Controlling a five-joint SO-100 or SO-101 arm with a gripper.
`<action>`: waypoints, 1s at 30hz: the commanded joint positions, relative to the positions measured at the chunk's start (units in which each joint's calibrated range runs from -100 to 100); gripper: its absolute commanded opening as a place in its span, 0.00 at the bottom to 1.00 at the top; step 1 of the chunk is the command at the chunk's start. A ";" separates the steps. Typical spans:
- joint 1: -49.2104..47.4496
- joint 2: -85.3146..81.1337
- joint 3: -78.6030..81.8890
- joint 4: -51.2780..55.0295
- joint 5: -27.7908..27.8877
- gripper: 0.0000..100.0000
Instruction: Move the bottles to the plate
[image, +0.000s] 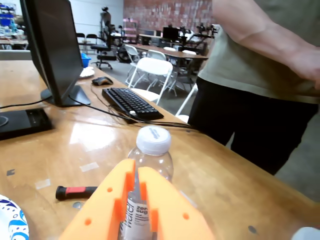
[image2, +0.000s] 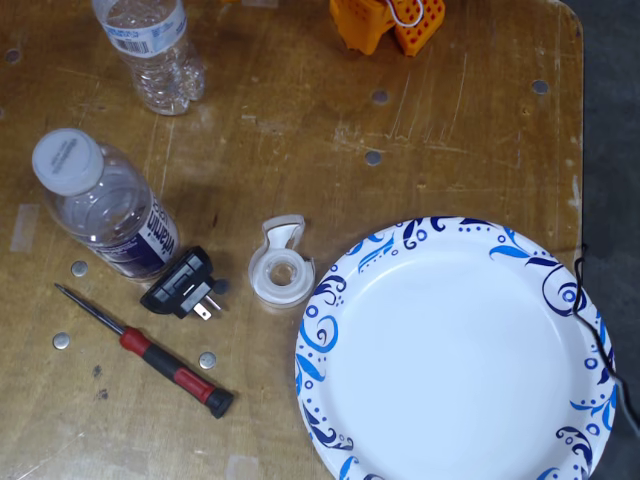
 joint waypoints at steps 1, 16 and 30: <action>4.01 4.29 -8.36 4.11 0.17 0.02; 12.42 1.76 -6.20 9.07 -0.20 0.44; 19.32 -0.52 10.11 -5.63 -0.46 0.47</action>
